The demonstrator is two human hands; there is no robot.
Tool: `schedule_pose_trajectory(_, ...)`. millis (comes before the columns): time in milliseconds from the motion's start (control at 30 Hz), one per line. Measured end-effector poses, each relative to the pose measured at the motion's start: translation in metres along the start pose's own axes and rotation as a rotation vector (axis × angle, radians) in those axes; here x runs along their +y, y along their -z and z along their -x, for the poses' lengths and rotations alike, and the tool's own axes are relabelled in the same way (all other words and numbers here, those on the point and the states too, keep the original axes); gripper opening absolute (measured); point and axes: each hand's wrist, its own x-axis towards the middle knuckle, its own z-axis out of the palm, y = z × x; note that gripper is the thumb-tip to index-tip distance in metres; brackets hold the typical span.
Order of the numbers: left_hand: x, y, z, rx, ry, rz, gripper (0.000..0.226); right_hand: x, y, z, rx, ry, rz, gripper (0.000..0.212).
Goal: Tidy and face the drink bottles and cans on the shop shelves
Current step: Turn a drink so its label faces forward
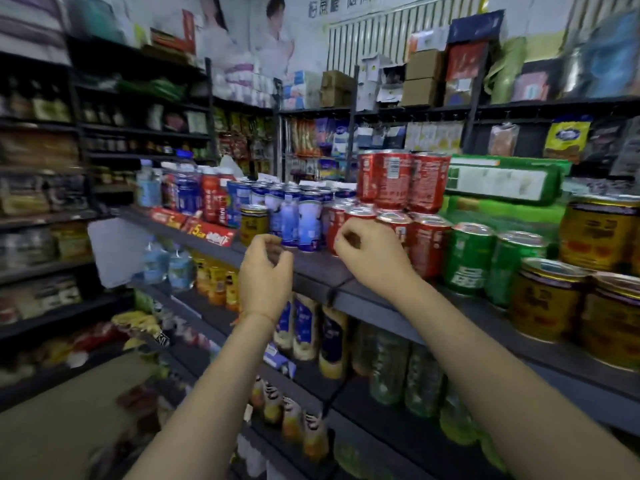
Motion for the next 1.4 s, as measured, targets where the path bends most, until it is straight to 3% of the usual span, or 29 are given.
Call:
schedule_pose_trajectory(67,-0.029,0.010,-0.036,0.001,-0.019,-0.038,0.030,-0.011,-0.047,-0.027,-0.116,-0.080,-0.116,0.015)
schedule_pose_trajectory(167,-0.064,0.015,-0.085,-0.059,0.001,-0.067,0.054,-0.022,-0.104,-0.061,-0.248,-0.213,-0.212,0.034)
schedule_pose_trajectory(267,-0.085,0.015,-0.124,-0.146,0.024,-0.042,0.071,-0.022,-0.141,-0.084,-0.280,-0.314,-0.255,0.046)
schedule_pose_trajectory(367,-0.101,0.008,-0.156,-0.236,0.067,-0.018,0.082,-0.014,-0.159,-0.097,-0.273,-0.370,-0.235,0.042)
schedule_pose_trajectory(467,-0.111,-0.007,-0.172,-0.303,0.094,0.010,0.079,-0.007,-0.161,-0.106,-0.244,-0.389,-0.247,0.031)
schedule_pose_trajectory(633,-0.110,-0.017,-0.170,-0.247,0.140,0.052,0.068,-0.006,-0.152,-0.110,-0.172,-0.427,-0.290,0.030)
schedule_pose_trajectory(733,-0.088,-0.018,-0.150,-0.269,0.121,0.314,0.071,-0.017,-0.131,-0.103,-0.051,-0.393,-0.392,0.034)
schedule_pose_trajectory(900,-0.017,-0.031,-0.105,-0.331,-0.162,0.479,0.058,-0.028,-0.073,-0.079,0.132,-0.278,-0.410,0.044)
schedule_pose_trajectory(1167,0.119,-0.102,0.006,-0.480,-0.326,0.706,0.064,0.007,0.085,0.006,0.483,-0.215,-0.088,0.051)
schedule_pose_trajectory(1300,0.164,-0.154,0.074,-0.608,-0.331,0.543,0.079,0.039,0.167,0.058,0.591,-0.289,0.174,0.067)
schedule_pose_trajectory(1400,0.171,-0.177,0.124,-0.563,-0.340,0.373,0.089,0.052,0.212,0.087,0.631,-0.313,0.161,0.062)
